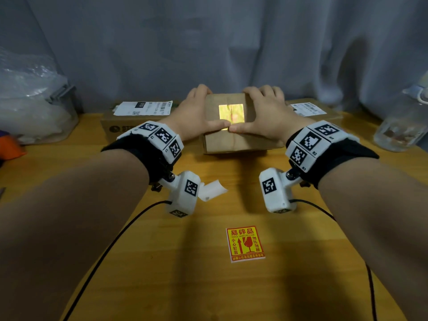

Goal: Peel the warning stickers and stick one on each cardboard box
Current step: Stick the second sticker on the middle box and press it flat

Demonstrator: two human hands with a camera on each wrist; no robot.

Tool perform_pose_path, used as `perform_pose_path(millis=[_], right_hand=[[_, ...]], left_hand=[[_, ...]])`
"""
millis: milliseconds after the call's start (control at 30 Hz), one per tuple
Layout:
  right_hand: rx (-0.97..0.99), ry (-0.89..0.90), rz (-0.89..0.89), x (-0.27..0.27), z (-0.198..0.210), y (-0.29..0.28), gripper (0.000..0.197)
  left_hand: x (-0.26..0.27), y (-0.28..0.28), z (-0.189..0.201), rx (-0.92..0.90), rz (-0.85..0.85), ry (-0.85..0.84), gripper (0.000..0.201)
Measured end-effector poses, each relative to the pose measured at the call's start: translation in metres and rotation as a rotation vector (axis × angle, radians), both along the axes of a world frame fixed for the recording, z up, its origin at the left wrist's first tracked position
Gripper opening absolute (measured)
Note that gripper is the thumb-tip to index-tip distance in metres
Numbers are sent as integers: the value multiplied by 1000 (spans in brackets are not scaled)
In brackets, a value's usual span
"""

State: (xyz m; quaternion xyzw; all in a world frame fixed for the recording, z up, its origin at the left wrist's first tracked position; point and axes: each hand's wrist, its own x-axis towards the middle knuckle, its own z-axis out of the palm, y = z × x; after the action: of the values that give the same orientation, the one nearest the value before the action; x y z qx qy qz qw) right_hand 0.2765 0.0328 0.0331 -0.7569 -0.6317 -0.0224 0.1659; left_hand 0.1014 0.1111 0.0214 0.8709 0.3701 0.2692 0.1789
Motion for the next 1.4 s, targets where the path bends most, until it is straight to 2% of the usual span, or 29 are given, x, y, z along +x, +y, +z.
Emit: perform_pose_path(millis=[100,167,200,267,333,500,567,667,833,900,1000,1067,1100,1167,1233,1300,1400], right_hand=[[-41,-10,39,4,1,-4,105],[-42,41,57,6,2,-5,100],[-16,83,50,5,1,-4,90],[68,128,8,3,-2,-1,68],[112,120,-17,0,-5,0,62],[57,50,40,3,-7,-13,88],[53,31,46,1,-7,-19,94],[79,69,29,-2,-8,-25,85],[201,247,-16,-6,-6,-29,36],[239,312,-30,-5,-5,-29,25],[209,295,-17,-6,-8,-30,37],[205,257,-26,-7,-11,-30,46],[224,258,-34,-8,-11,-29,43],[270,300,-43,-4,-9,-24,31],[288,326,-40,0,-8,-21,28],[278,331,-33,0,-9,-22,28],[250,284,-40,-6,-12,-29,44]], left_hand=[[-4,-1,1,-29,-29,77,86],[-5,-1,3,-56,-38,124,93],[-5,-1,3,-74,-37,123,92],[-1,-2,1,-85,-12,60,77],[4,-5,-2,-41,41,-1,65],[1,-9,-6,31,29,76,88],[-2,-13,-4,59,19,117,91],[-3,-18,-3,97,17,101,73],[-6,-26,0,136,-4,30,34],[-7,-28,1,150,4,17,26],[-6,-31,-1,156,14,31,29],[-5,-33,-4,187,23,70,46],[-4,-34,-5,207,31,86,51],[-2,-34,-4,226,43,57,41],[-2,-34,0,229,53,17,26],[-2,-32,3,239,57,5,25],[-3,-32,2,239,65,17,33]])
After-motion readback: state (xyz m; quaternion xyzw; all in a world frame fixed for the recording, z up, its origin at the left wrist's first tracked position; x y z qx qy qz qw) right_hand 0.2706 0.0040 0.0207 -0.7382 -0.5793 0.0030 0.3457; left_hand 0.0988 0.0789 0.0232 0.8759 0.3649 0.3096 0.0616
